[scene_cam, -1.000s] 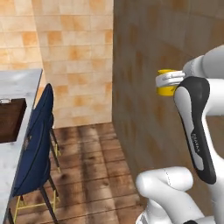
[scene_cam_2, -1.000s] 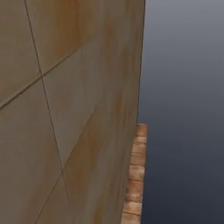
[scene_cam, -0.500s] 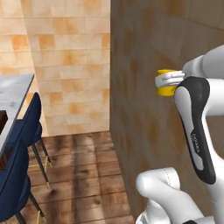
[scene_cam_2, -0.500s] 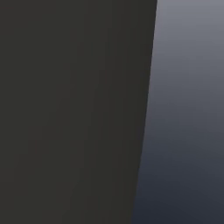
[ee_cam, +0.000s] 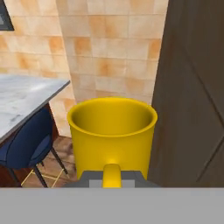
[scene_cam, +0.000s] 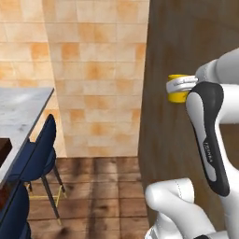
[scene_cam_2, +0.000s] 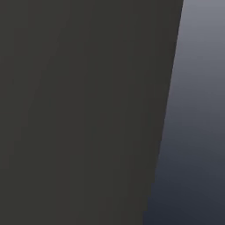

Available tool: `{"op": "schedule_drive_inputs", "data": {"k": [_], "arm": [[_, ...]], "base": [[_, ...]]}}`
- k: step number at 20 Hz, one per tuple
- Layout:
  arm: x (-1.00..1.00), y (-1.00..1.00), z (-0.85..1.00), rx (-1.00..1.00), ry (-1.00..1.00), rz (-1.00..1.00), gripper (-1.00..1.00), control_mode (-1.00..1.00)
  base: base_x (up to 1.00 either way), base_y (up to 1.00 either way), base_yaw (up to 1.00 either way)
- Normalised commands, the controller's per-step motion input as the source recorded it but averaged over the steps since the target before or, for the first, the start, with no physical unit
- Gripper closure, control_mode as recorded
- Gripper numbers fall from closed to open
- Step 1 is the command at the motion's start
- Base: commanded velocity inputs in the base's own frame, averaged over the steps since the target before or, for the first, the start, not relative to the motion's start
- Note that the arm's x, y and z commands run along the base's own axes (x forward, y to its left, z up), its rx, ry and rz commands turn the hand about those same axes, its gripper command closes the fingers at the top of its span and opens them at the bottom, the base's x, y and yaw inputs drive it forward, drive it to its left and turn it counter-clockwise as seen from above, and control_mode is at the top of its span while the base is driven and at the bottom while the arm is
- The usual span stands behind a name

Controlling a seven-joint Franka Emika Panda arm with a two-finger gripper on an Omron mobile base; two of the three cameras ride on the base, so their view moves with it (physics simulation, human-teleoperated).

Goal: There is a tray on the dining counter. Grab the cup, mug, and pitcher and place them on the tray. The pitcher may be placed next to the tray if it cannot fit the tray.

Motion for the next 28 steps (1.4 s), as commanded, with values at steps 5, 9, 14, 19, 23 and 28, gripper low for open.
{"op": "schedule_drive_inputs", "data": {"k": [5,9,14,19,23,28], "arm": [[0.00,0.00,0.00,0.00,0.00,0.00,1.00,1.00],[0.00,0.00,0.00,0.00,0.00,0.00,1.00,1.00],[0.00,0.00,0.00,0.00,0.00,0.00,1.00,1.00],[0.00,0.00,0.00,0.00,0.00,0.00,1.00,1.00],[0.00,0.00,0.00,0.00,0.00,0.00,1.00,1.00],[0.00,0.00,0.00,0.00,0.00,0.00,1.00,1.00]], "base": [[0.49,-0.44,0.64],[0.31,-0.40,0.78],[0.23,-0.33,0.83],[0.33,-0.35,0.79],[0.44,-0.41,0.69],[0.53,-0.44,0.55]]}}
